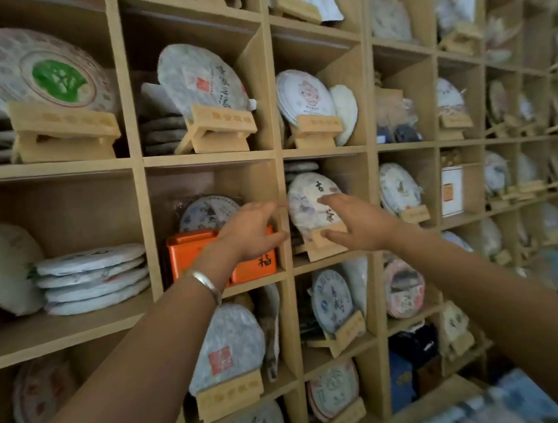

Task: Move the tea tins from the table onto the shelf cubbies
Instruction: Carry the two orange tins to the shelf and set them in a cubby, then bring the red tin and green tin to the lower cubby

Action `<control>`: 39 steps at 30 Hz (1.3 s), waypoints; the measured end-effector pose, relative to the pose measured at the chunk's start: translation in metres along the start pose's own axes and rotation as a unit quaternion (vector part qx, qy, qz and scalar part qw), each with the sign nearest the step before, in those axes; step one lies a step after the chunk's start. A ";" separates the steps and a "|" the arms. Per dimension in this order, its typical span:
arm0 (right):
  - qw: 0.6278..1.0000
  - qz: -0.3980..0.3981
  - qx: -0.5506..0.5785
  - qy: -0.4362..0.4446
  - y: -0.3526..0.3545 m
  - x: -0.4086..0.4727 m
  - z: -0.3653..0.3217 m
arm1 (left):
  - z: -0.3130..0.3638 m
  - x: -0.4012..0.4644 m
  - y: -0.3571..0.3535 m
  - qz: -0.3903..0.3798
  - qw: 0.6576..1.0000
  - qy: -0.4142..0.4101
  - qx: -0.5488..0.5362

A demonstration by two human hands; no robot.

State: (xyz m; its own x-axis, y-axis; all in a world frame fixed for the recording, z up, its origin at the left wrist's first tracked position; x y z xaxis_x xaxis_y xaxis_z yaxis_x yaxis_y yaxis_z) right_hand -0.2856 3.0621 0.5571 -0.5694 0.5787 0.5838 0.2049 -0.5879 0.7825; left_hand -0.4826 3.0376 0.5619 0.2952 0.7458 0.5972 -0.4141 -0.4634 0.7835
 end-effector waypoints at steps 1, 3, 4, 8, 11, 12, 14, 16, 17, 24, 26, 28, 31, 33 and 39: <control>1.000 -0.004 -0.016 -0.026 0.010 -0.014 0.007 | 0.014 0.004 -0.006 -0.008 1.000 -0.017 -0.008; 0.995 -0.014 -0.047 -0.083 0.032 -0.051 0.020 | 0.047 0.009 -0.021 -0.028 0.997 -0.057 -0.042; 0.991 -0.021 -0.067 -0.111 0.042 -0.072 0.025 | 0.066 0.011 -0.030 -0.038 0.994 -0.082 -0.061; 0.962 -0.080 -0.160 -0.207 0.089 -0.172 0.041 | 0.163 0.014 -0.069 -0.069 0.971 -0.173 -0.151; 0.928 -0.119 -0.220 -0.277 0.140 -0.262 0.049 | 0.256 0.002 -0.100 -0.104 0.939 -0.239 -0.224; 0.915 -0.128 -0.237 -0.302 0.160 -0.295 0.049 | 0.290 -0.005 -0.107 -0.109 0.929 -0.261 -0.240; 0.886 -0.138 -0.267 -0.354 0.202 -0.362 0.045 | 0.359 -0.026 -0.118 -0.117 0.909 -0.305 -0.259; 0.845 -0.155 -0.300 -0.415 0.246 -0.430 0.035 | 0.426 -0.054 -0.120 -0.121 0.885 -0.361 -0.269; 0.819 -0.171 -0.319 -0.445 0.269 -0.463 0.027 | 0.459 -0.070 -0.118 -0.120 0.871 -0.388 -0.276; 0.672 -0.225 -0.400 -0.581 0.421 -0.658 -0.062 | 0.661 -0.181 -0.095 -0.159 0.778 -0.509 -0.332; 0.640 -0.242 -0.407 -0.605 0.456 -0.702 -0.091 | 0.713 -0.220 -0.083 -0.168 0.756 -0.532 -0.342; 0.615 -0.253 -0.408 -0.626 0.486 -0.741 -0.118 | 0.760 -0.259 -0.072 -0.177 0.733 -0.553 -0.354; 0.590 -0.258 -0.414 -0.644 0.524 -0.793 -0.152 | 0.821 -0.311 -0.060 -0.194 0.709 -0.565 -0.374; 0.581 -0.269 -0.410 -0.649 0.542 -0.824 -0.166 | 0.854 -0.341 -0.057 -0.205 0.702 -0.564 -0.383; 0.580 -0.272 -0.396 -0.658 0.572 -0.902 -0.173 | 0.926 -0.392 -0.077 -0.237 0.698 -0.554 -0.386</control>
State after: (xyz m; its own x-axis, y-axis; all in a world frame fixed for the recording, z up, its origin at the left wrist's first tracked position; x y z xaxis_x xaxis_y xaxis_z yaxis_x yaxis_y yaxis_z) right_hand 0.2075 2.1054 0.4407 0.8292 0.4249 0.3633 -0.4459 0.1107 0.8882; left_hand 0.2310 2.3376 0.4268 0.8648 -0.2991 0.4033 -0.2575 0.4255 0.8676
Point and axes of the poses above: each hand's wrist, its own x-axis towards the middle knuckle, its own y-axis out of the back of the hand, z = x × y, the point moved 5 cm from there along x, towards the middle knuckle, and after that the axes turned 11 degrees about -x, right-handed, at the moved point
